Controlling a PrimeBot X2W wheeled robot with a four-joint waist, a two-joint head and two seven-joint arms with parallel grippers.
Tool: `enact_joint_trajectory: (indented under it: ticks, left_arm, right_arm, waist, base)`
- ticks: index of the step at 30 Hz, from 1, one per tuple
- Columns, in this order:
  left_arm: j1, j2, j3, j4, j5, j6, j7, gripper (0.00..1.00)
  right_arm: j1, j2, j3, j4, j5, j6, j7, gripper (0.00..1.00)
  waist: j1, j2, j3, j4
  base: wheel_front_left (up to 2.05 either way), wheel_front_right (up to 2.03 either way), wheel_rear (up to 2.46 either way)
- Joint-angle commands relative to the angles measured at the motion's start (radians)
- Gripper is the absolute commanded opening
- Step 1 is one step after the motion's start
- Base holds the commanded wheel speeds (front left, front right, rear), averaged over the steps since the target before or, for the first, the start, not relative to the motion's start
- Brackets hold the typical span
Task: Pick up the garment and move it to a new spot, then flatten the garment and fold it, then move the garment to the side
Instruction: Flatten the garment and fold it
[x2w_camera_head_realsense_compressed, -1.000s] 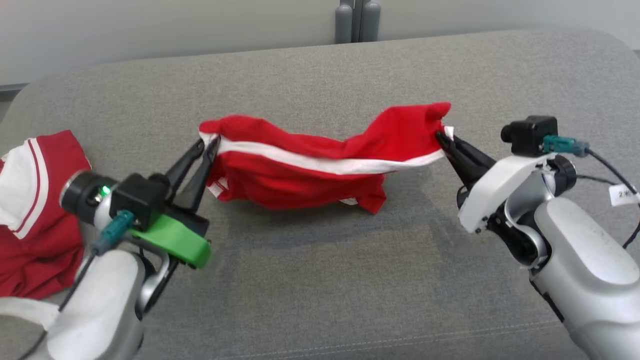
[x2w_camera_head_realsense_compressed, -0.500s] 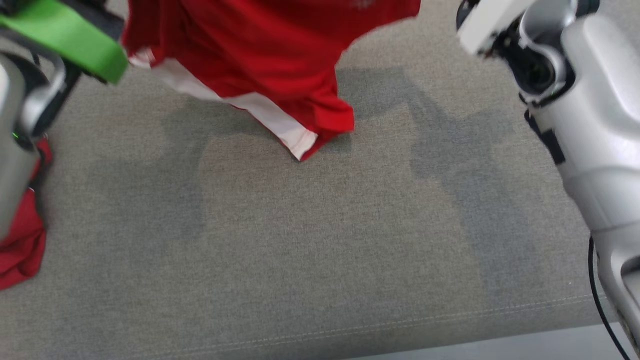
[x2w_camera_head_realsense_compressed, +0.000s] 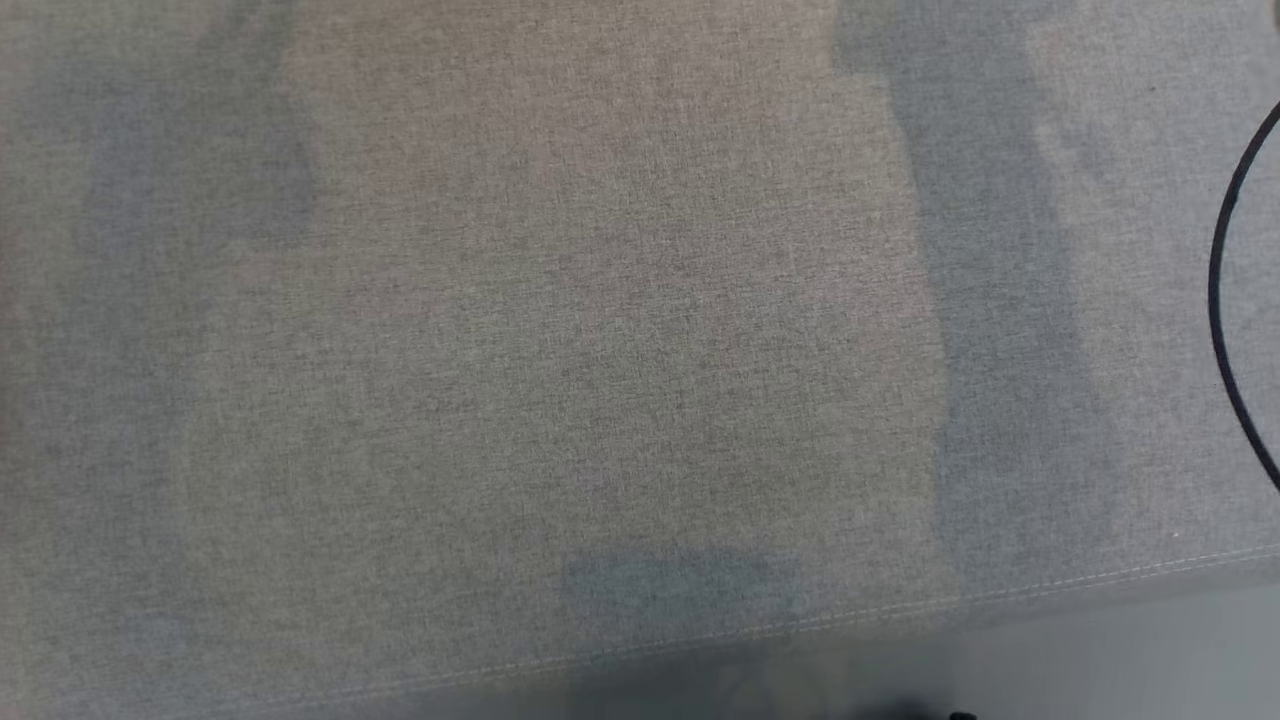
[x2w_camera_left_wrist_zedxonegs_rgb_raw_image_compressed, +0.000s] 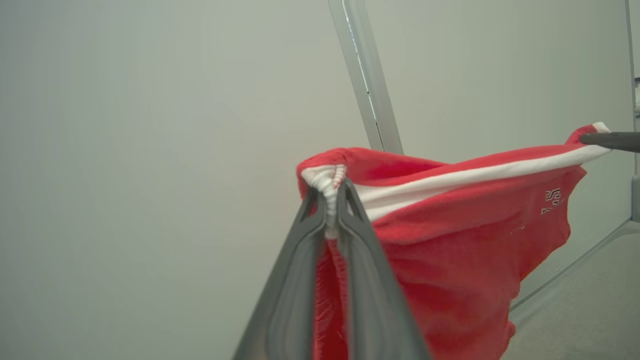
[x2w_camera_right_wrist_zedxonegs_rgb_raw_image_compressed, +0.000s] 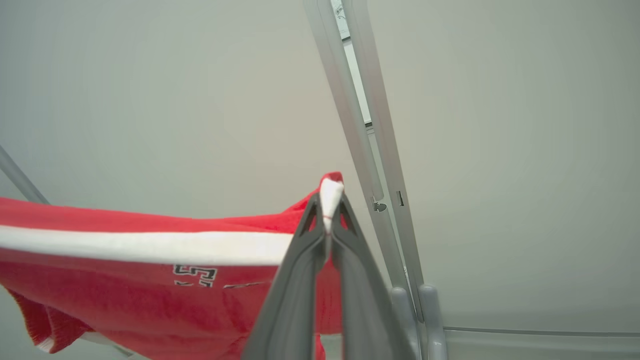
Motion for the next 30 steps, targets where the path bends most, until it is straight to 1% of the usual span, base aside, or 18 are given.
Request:
enact_joint_trajectory:
  ticks: [1,5,8,10,13,16,17,20,25,28,30]
  left_arm:
    - [-0.039,-0.008,-0.007,0.016,-0.015,0.004,-0.010,0.00]
    - [-0.112,-0.057,-0.039,0.059,-0.019,0.004,-0.058,0.00]
    - [-0.130,-0.078,-0.033,0.084,-0.040,0.004,-0.119,0.00]
    - [-0.107,-0.080,-0.053,0.089,-0.049,0.004,-0.139,0.00]
    - [-0.052,-0.065,-0.059,0.085,-0.080,0.004,-0.175,0.00]
    - [0.032,-0.039,-0.072,0.055,-0.094,0.003,-0.199,0.00]
    - [0.062,-0.026,-0.067,0.045,-0.100,0.003,-0.204,0.00]
    - [0.198,-0.015,-0.039,0.008,-0.134,0.006,-0.212,0.00]
    - [0.470,-0.003,0.061,-0.146,-0.129,0.056,-0.213,0.00]
    - [0.643,-0.010,0.128,-0.242,-0.106,0.094,-0.214,0.00]
    - [0.760,-0.023,0.153,-0.298,-0.073,0.108,-0.214,0.00]
  right_arm:
    - [-0.029,-0.008,-0.010,0.025,-0.019,-0.002,-0.026,0.00]
    - [-0.112,-0.006,-0.027,0.084,-0.061,-0.002,-0.104,0.00]
    - [-0.130,0.001,-0.019,0.085,-0.070,-0.002,-0.160,0.00]
    - [-0.107,0.007,0.000,0.074,-0.063,-0.002,-0.177,0.00]
    - [-0.046,0.009,0.046,0.031,-0.033,-0.002,-0.187,0.00]
    - [0.043,0.004,0.100,-0.036,0.025,-0.002,-0.186,0.00]
    - [0.077,0.001,0.117,-0.063,0.047,-0.002,-0.185,0.00]
    - [0.211,-0.015,0.170,-0.144,0.122,-0.002,-0.183,0.00]
    - [0.434,-0.076,0.237,-0.285,0.229,-0.002,-0.183,0.00]
    - [0.565,-0.111,0.267,-0.354,0.272,-0.002,-0.190,0.00]
    - [0.644,-0.137,0.276,-0.390,0.288,-0.002,-0.203,0.00]
  waist:
    - [-0.0002,0.0000,0.039,-0.013]
    - [-0.0002,0.0000,0.082,-0.010]
    - [-0.0002,0.0000,0.116,-0.015]
    - [-0.0002,0.0000,0.132,-0.018]
    - [-0.0002,0.0000,0.140,-0.024]
    - [-0.0002,0.0000,0.123,-0.034]
    - [-0.0002,0.0000,0.117,-0.039]
    - [-0.0002,0.0000,0.076,-0.047]
    - [-0.0002,0.0000,0.003,-0.051]
    - [-0.0002,0.0000,-0.038,-0.054]
    - [-0.0002,0.0000,-0.067,-0.053]
  base:
    - [0.00,0.00,0.00]
    - [0.00,0.00,0.00]
    - [0.00,0.00,0.00]
    - [0.00,0.00,0.00]
    - [0.00,0.00,0.00]
    - [0.00,0.00,0.00]
    - [0.00,0.00,0.00]
    - [0.00,0.00,0.00]
    - [0.00,0.00,0.00]
    - [0.00,0.00,0.00]
    - [0.00,0.00,0.00]
